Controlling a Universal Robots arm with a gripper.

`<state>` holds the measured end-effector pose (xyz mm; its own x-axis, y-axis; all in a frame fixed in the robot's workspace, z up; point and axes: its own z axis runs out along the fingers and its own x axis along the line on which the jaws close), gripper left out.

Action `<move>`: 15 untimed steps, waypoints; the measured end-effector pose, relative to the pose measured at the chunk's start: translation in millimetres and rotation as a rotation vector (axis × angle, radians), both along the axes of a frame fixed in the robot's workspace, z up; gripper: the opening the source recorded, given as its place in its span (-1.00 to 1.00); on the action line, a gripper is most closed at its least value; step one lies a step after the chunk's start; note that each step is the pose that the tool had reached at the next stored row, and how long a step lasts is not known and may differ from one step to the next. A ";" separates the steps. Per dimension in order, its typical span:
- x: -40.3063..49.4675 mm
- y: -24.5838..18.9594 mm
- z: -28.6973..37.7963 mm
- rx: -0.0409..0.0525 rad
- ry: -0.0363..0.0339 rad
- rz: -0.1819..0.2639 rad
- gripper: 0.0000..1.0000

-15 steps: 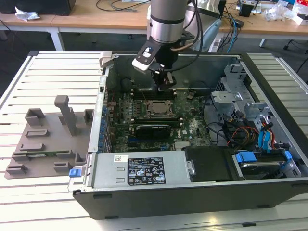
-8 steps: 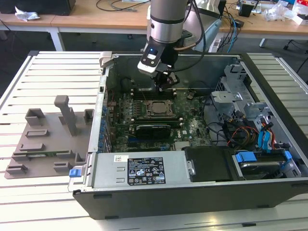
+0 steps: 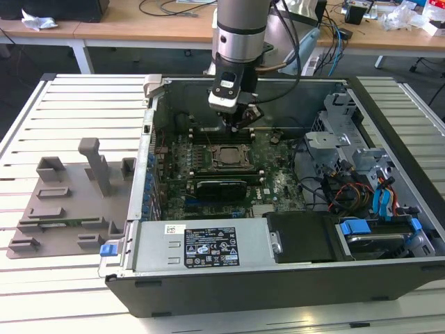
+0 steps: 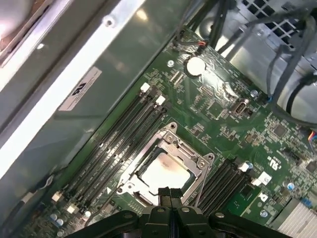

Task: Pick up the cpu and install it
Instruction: 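Install the first cpu locking lever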

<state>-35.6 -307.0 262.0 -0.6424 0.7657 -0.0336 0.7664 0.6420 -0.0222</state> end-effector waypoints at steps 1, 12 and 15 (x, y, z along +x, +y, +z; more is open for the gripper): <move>0.0 0.0 0.0 0.0000 0.0000 0.024 -0.79; 0.0 0.0 0.0 0.0000 0.0000 0.264 -0.79; 0.0 0.0 0.0 -0.0001 0.0000 0.325 -0.79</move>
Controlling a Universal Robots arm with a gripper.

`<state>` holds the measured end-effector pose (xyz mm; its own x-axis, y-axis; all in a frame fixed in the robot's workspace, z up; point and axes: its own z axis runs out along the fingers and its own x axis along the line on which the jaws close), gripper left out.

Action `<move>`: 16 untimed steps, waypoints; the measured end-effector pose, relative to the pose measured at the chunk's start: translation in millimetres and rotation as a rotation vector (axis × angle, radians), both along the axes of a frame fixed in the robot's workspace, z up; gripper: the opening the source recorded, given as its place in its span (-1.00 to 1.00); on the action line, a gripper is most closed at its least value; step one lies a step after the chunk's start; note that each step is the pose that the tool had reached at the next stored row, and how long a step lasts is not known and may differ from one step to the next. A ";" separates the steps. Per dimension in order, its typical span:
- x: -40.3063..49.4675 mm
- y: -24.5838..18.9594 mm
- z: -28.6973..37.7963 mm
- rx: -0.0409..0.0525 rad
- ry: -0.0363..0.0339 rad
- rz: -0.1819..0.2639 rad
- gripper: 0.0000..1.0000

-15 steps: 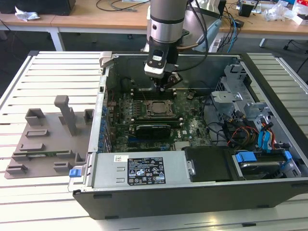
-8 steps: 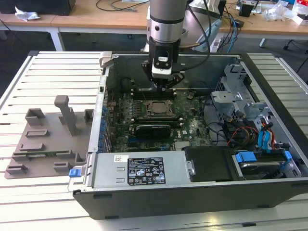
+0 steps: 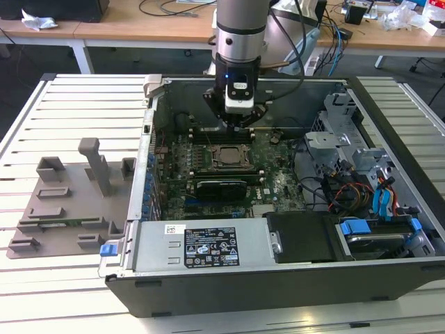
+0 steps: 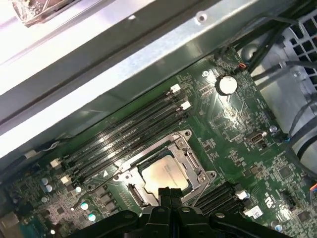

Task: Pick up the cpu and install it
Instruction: 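Install the first cpu locking lever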

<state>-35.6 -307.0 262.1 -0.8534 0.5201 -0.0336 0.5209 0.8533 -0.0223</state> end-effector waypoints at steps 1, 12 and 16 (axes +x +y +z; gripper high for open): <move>0.0 0.0 0.0 0.0001 0.0000 0.034 -0.79; 0.0 0.0 0.0 0.0001 0.0000 0.260 -0.79; 0.0 0.0 0.0 0.0001 0.0000 0.309 -0.79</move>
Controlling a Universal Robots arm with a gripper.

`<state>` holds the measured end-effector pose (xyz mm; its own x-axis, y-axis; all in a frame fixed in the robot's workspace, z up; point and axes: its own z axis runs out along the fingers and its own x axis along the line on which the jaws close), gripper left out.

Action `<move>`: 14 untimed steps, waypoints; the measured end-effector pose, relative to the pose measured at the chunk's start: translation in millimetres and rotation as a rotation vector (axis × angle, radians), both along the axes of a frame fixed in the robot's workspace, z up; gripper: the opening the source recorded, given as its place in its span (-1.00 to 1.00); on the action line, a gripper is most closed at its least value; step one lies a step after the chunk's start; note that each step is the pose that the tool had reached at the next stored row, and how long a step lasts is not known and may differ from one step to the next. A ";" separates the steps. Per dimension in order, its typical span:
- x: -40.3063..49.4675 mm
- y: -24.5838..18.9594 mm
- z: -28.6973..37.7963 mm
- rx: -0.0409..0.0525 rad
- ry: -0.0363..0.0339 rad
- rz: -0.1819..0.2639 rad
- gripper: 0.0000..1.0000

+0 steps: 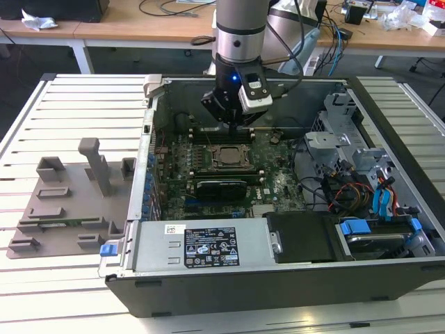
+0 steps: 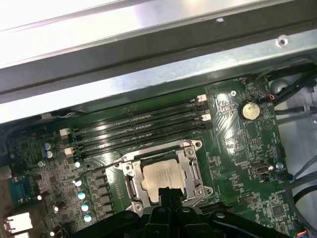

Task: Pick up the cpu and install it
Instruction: 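Install the first cpu locking lever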

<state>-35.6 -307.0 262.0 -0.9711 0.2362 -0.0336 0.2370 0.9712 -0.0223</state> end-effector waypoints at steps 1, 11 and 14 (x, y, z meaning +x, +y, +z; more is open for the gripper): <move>0.0 0.0 0.0 0.0000 0.0000 0.008 -0.79; 0.0 0.0 0.0 0.0000 0.0000 0.182 -0.79; 0.0 0.0 0.0 0.0000 0.0000 0.227 -0.79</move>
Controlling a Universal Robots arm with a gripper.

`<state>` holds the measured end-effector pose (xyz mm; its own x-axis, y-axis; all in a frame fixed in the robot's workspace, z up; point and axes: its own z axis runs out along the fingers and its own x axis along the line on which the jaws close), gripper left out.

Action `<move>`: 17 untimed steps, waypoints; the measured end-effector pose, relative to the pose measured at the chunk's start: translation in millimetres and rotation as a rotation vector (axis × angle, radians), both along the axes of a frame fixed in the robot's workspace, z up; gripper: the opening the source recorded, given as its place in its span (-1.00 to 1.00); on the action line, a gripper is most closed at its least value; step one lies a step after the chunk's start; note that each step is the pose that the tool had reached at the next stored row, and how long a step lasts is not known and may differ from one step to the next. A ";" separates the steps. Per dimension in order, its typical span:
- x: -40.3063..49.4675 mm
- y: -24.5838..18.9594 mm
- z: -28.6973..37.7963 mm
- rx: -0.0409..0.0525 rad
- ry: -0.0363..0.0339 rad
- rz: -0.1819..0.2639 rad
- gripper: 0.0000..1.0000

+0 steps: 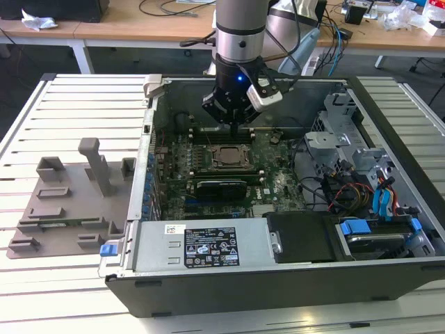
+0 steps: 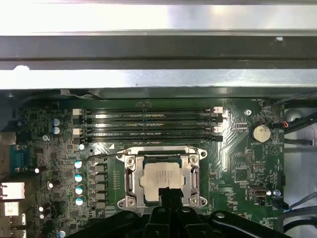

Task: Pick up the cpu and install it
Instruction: 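Install the first cpu locking lever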

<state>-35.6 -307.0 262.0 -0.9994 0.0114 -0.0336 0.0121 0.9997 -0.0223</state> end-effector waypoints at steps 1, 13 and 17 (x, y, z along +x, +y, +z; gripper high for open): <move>0.0 0.0 0.0 -0.0001 0.0000 0.017 -0.79; 0.0 0.0 0.0 0.0000 -0.0001 0.207 -0.79; 0.0 0.0 0.0 0.0000 0.0000 0.260 -0.79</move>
